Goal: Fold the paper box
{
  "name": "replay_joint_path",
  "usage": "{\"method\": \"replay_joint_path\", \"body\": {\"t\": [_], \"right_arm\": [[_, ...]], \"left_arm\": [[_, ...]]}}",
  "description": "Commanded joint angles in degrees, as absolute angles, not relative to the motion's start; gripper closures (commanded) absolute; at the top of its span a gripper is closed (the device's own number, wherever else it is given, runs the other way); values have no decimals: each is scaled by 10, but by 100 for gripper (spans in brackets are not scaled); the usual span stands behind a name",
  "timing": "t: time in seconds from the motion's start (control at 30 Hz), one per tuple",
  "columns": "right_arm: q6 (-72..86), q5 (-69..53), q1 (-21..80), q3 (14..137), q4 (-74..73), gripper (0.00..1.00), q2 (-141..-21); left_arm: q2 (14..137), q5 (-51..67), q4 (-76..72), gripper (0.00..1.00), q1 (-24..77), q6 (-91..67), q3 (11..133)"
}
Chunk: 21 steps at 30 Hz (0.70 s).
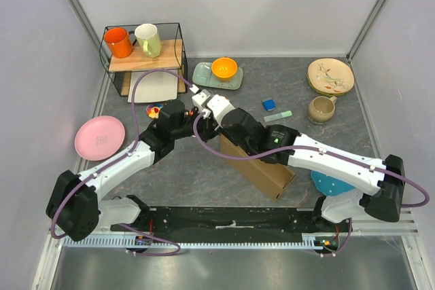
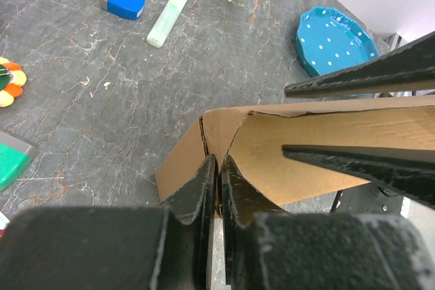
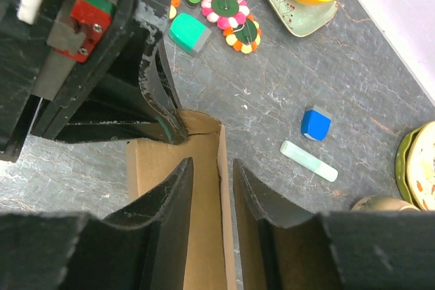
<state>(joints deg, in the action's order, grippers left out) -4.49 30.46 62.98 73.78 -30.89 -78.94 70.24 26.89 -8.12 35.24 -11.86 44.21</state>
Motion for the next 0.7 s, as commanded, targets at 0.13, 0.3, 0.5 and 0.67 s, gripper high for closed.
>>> {"method": "replay_joint_path", "body": {"t": [0.13,0.3,0.5,0.67], "right_arm": [[-48,299,630,740,-287,77,-808],[-53,300,631,726,-281,80,-801],[-54,298,632,721,-281,82,-800],[-52,302,631,715,-281,78,-795]], "left_arm": [[697,271,-71,80,359,-120,421],[680,256,-55,70,359,-112,434],[672,253,-53,68,359,-113,453],[671,257,-56,69,359,-114,467]]}}
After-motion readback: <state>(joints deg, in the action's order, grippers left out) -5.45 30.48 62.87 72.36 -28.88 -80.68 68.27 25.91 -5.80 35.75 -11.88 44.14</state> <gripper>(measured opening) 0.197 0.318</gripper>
